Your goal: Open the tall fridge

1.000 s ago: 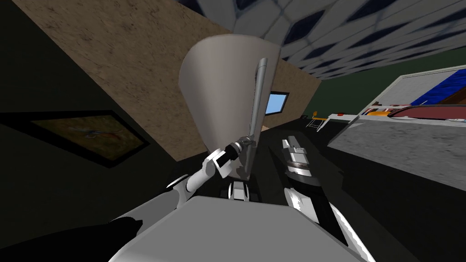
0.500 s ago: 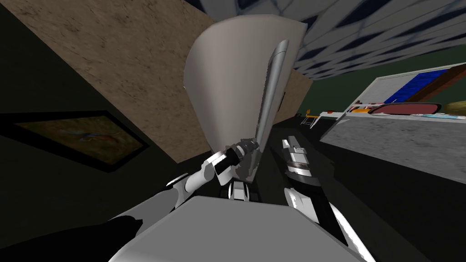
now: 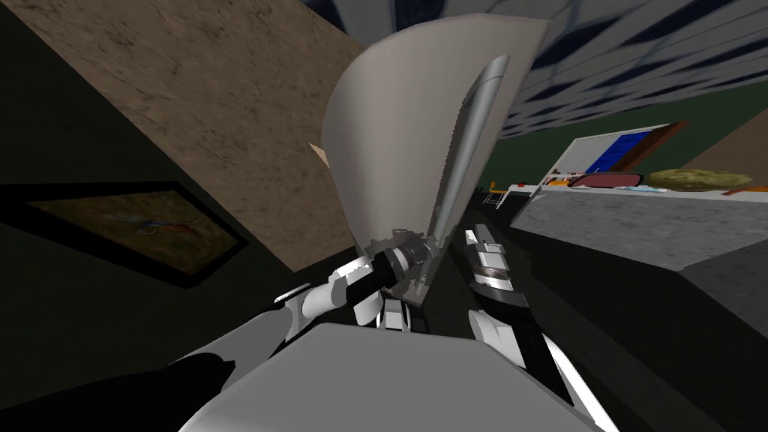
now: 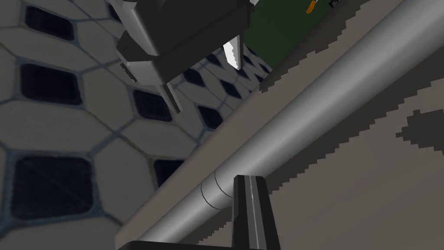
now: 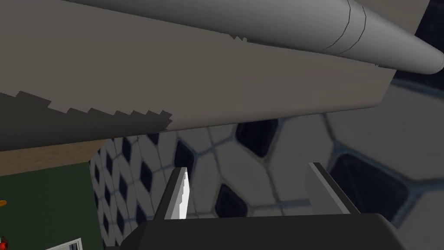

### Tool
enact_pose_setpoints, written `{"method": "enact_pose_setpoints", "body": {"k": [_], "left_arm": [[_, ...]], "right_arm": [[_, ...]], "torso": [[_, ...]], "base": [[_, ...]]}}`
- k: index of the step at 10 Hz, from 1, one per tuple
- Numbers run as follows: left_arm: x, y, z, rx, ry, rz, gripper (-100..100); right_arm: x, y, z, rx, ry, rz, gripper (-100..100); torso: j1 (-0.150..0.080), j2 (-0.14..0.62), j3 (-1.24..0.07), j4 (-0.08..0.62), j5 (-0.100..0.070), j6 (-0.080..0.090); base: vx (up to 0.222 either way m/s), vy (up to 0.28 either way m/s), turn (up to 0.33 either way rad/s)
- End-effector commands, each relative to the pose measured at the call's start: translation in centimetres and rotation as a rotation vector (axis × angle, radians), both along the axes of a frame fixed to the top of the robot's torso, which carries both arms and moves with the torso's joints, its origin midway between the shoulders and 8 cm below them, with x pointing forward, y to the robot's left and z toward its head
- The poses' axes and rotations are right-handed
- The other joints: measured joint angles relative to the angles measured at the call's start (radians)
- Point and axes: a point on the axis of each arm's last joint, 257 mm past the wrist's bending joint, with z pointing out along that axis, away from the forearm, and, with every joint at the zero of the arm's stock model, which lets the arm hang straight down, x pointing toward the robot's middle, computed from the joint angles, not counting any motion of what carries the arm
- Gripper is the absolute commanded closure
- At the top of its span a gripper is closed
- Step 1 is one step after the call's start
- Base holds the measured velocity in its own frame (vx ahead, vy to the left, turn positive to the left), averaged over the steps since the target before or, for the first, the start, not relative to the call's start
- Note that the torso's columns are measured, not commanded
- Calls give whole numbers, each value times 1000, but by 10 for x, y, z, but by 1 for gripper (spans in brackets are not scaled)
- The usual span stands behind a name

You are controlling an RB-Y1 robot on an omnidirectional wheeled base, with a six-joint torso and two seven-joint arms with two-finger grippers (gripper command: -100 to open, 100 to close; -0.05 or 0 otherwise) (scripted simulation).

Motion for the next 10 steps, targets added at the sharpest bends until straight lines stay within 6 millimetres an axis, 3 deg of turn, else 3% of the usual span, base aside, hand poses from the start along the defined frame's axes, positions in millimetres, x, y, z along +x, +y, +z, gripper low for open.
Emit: {"method": "enact_pose_setpoints", "body": {"k": [1,9,10], "left_arm": [[-2,-4,12,-2,0,-7,-100],[-16,-19,55,-1,0,-44,-100],[-15,-19,51,-3,-1,-42,-100]], "right_arm": [[0,0,0,0,0,0,0],[-1,-3,-1,-1,2,-8,0],[-1,-4,-1,-1,3,-10,0]], "torso": [[-7,-4,-2,-1,-2,0],[7,-1,-1,0,2,-4],[7,-3,-2,-1,2,-4]], "base": [[14,-4,61],[17,-7,39],[0,0,0]]}}
